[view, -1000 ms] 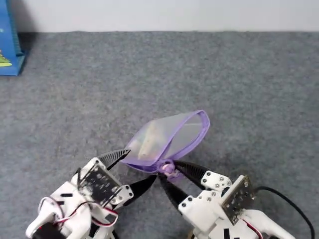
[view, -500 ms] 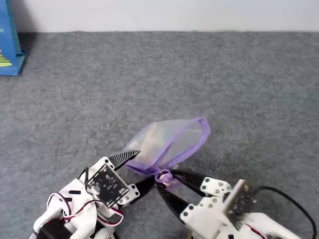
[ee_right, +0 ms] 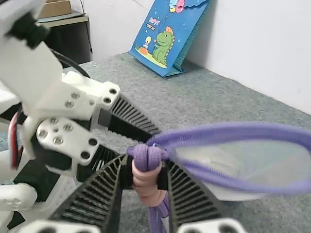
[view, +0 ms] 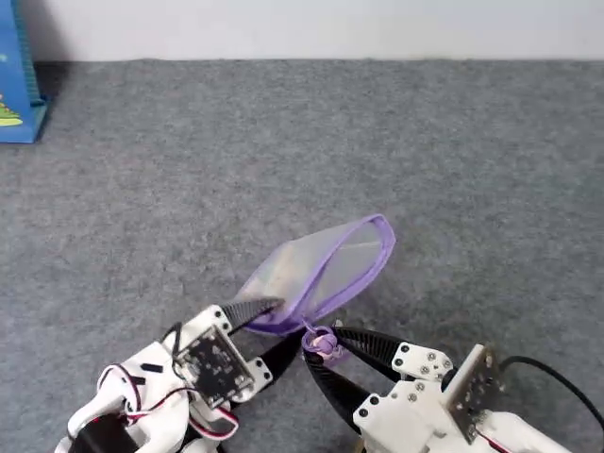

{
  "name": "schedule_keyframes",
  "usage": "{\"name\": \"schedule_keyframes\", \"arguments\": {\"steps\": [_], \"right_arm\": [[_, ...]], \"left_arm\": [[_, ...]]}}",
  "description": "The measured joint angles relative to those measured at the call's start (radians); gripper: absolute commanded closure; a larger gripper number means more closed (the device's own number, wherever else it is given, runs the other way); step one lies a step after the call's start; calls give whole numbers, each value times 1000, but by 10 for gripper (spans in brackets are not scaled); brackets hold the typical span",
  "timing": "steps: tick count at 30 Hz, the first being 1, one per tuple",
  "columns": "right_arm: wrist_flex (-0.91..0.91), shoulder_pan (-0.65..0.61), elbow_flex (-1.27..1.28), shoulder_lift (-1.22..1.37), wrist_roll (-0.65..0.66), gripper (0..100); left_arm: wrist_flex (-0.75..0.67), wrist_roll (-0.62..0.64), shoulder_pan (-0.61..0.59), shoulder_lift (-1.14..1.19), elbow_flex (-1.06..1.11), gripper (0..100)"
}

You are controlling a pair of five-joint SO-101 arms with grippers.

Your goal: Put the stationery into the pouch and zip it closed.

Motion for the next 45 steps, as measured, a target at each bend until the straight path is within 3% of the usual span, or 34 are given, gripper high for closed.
{"name": "schedule_keyframes", "arguments": {"steps": [4, 8, 13, 20, 34, 40, 45], "right_arm": [[0, 0, 0, 0, 0, 991], [0, 0, 0, 0, 0, 991], [0, 5, 0, 0, 0, 991], [-123, 261, 2, 15, 0, 991], [-433, 743, 244, -2, -2, 991], [-387, 738, 258, 0, -2, 982], [-187, 606, 203, 0, -2, 890]], "left_arm": [[0, 0, 43, 2, 0, 900], [0, -2, 51, 2, 0, 992], [11, -2, 51, -51, 0, 989], [17, -2, -43, -61, -2, 990], [31, -2, -61, -66, -5, 990], [31, -2, -61, -66, -5, 990], [31, -2, -61, -66, -5, 990]]}}
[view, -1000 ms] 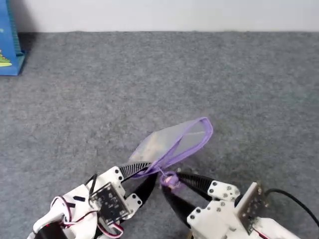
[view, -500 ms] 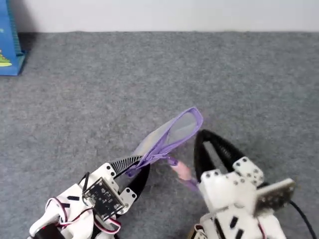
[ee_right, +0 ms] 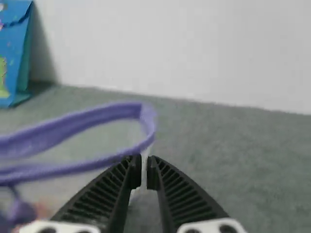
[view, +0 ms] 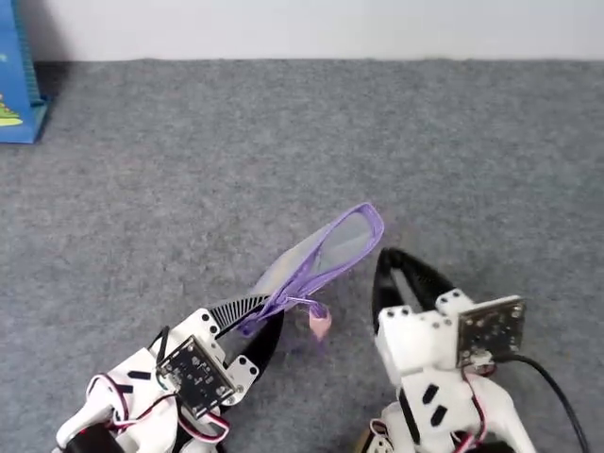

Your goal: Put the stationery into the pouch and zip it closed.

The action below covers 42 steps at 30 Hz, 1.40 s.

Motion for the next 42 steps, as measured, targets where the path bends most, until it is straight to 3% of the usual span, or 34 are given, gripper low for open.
{"name": "schedule_keyframes", "arguments": {"steps": [7, 14, 20, 25, 33, 38, 42], "right_arm": [[270, -238, -115, 0, -63, 876], [308, -439, -124, 0, -129, 875], [281, -511, -124, 0, -132, 866], [230, -517, -118, 0, -132, 759], [146, -520, -14, 0, -132, 783], [91, -594, -11, 0, -132, 783], [43, -600, 26, 0, -132, 850]], "left_arm": [[0, 0, 0, 0, 0, 990], [0, 0, 0, 0, 0, 990], [0, 0, 0, 0, 0, 990], [0, 0, 0, 0, 0, 990], [0, 0, 0, 0, 0, 990], [0, 0, 0, 0, 0, 990], [0, 0, 0, 0, 0, 990]]}}
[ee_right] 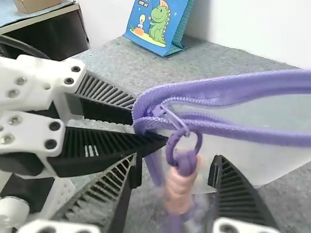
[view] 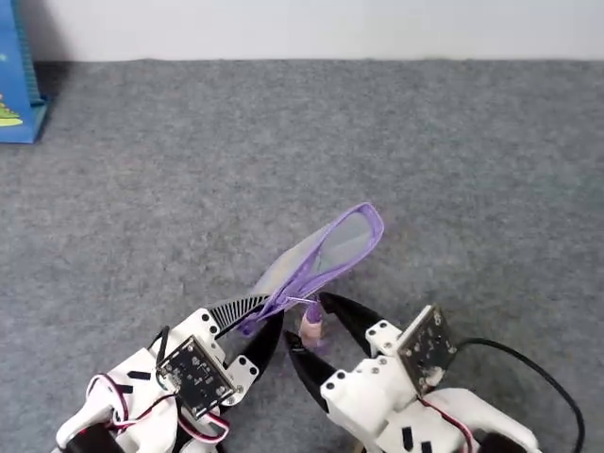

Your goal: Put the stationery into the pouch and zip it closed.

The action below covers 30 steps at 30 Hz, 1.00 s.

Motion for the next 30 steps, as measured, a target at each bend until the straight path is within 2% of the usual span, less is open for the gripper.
{"name": "schedule_keyframes", "arguments": {"steps": [8, 13, 22, 30], "right_arm": [[-104, 114, 97, 3, 60, 991], [-130, 146, 97, 3, 126, 991], [-130, 334, 78, 2, 195, 991], [-143, 482, 72, 0, 201, 991]], "left_arm": [[0, 0, -3, 0, 0, 989], [0, 0, -9, 0, 0, 989], [0, 0, -9, 0, 0, 989], [-2, 0, -9, 2, 2, 989]]}}
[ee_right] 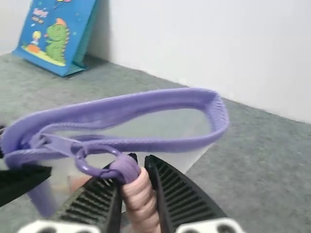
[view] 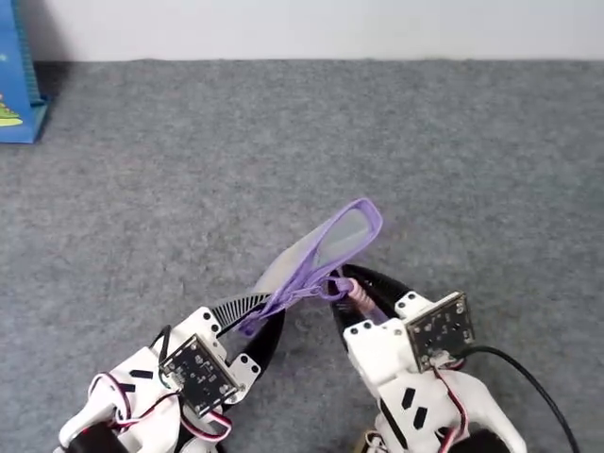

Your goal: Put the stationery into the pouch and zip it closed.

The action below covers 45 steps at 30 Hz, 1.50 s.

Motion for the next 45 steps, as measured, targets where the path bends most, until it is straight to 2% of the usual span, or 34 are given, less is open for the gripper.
{"name": "schedule_keyframes", "arguments": {"steps": [6, 16, 20, 27, 32, 39, 41, 43, 45], "right_arm": [[-54, 107, 14, 0, 40, 991], [-270, 341, 146, 2, 98, 991], [-382, 425, 199, 2, 118, 991], [-638, 540, 367, 2, 244, 991], [-726, 603, 414, 2, 278, 991], [-729, 606, 428, 2, 302, 988], [-726, 606, 428, 2, 302, 951], [-672, 606, 425, 2, 302, 864], [-585, 583, 413, 2, 292, 765]], "left_arm": [[-2, 0, 0, 2, 0, 989], [-2, 0, 2, 2, 0, 989], [-2, 0, 2, 2, 0, 989], [-2, 0, 2, 2, 2, 989], [-2, 0, 2, 2, 2, 989], [-2, 0, 2, 2, 2, 988], [-2, 0, 2, 2, 2, 987], [-2, 0, 2, 2, 2, 967], [3, 0, 2, 2, 2, 904]]}}
